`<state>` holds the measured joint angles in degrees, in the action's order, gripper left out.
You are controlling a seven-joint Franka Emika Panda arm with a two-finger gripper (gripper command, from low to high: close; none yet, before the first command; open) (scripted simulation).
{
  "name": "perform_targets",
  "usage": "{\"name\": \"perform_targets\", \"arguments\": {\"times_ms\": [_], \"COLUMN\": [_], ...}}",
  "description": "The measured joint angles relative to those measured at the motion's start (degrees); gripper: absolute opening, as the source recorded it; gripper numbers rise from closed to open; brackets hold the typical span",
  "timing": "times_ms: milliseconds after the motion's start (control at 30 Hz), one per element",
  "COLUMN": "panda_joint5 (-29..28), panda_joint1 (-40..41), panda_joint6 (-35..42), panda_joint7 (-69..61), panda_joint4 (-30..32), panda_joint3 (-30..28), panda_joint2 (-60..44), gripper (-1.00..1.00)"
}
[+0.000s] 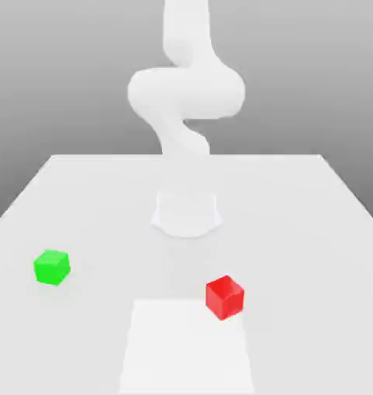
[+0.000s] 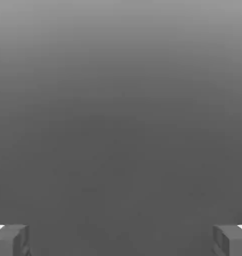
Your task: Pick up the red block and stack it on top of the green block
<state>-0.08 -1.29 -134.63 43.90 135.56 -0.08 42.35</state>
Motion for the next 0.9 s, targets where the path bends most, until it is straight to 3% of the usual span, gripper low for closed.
{"name": "perform_targets", "arguments": {"times_ms": [533, 767, 800, 900], "panda_joint5": [0.13, 0.17, 0.21, 0.16], "panda_joint1": [-9.65, -11.10, -11.04, -11.01], "panda_joint6": [-23.41, -39.50, -41.12, -41.10], "panda_joint7": [-16.65, -19.00, -19.04, -18.99], "panda_joint4": [29.61, 31.06, 30.82, 30.82], "panda_joint3": [-0.27, -0.09, -0.03, -0.02], "panda_joint2": [-29.73, -49.82, -51.71, -51.71], "gripper": [0.00, 0.00, -1.00, -1.00]}}
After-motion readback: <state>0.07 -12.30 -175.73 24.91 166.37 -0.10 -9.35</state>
